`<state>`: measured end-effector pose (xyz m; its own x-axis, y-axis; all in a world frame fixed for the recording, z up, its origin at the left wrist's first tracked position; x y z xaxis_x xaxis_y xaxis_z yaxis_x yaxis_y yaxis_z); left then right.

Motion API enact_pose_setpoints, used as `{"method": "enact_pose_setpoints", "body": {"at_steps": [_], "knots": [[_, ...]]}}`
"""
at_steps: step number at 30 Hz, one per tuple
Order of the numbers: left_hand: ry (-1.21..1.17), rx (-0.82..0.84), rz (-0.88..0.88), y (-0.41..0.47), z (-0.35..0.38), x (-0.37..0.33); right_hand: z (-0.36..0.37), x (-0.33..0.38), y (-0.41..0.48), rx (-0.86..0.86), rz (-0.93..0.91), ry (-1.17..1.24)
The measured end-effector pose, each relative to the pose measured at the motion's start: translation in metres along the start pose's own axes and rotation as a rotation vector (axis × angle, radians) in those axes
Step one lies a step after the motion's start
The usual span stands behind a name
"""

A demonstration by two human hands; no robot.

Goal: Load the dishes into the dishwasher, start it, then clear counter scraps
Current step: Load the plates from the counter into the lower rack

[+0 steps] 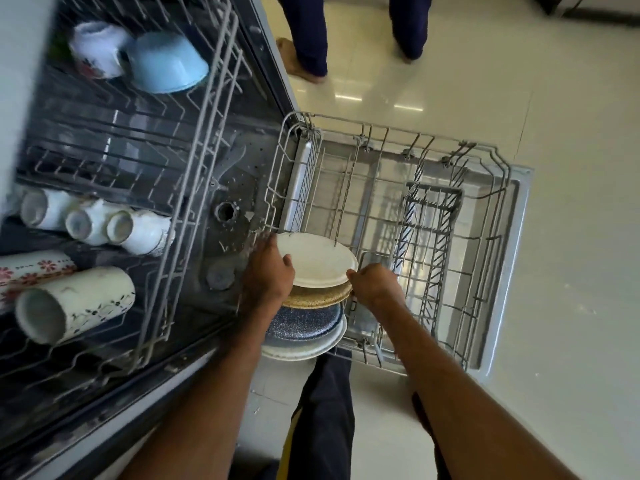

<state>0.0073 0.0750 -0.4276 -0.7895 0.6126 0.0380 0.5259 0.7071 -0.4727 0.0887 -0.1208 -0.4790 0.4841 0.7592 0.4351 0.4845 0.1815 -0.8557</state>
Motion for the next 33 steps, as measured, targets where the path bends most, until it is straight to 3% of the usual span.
{"method": "enact_pose_setpoints", "body": {"at_steps": [10, 17, 21, 28, 33], "knots": [[-0.102, -0.199, -0.017, -0.147, -0.162, -0.035, -0.041, 0.125, -0.176, 0.161, -0.407, 0.063], [-0.301, -0.416, -0.202, -0.305, -0.3, 0.024, -0.039, 0.19, -0.375, 0.349, -0.716, -0.021], [-0.366, -0.568, -0.349, -0.394, -0.349, 0.097, 0.015, 0.211, -0.462, 0.485, -0.851, -0.13], [-0.447, -0.707, -0.723, -0.563, -0.337, 0.261, 0.161, 0.162, -0.645, 0.749, -1.078, -0.415], [-0.502, -0.757, -0.977, -0.697, -0.252, 0.369, 0.285, 0.06, -0.731, 1.011, -1.03, -0.53]]}}
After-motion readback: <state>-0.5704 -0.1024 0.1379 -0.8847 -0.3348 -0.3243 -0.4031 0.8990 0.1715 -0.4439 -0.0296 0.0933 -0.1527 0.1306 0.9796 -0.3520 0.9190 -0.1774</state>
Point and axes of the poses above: each hand's wrist, its own y-axis towards the middle knuckle, its own z-axis out of the palm, x = y × z, the point moved 7 cm from there along y, towards the middle knuckle, and after that the axes turned 15 degrees about y, right-handed, at the moved point
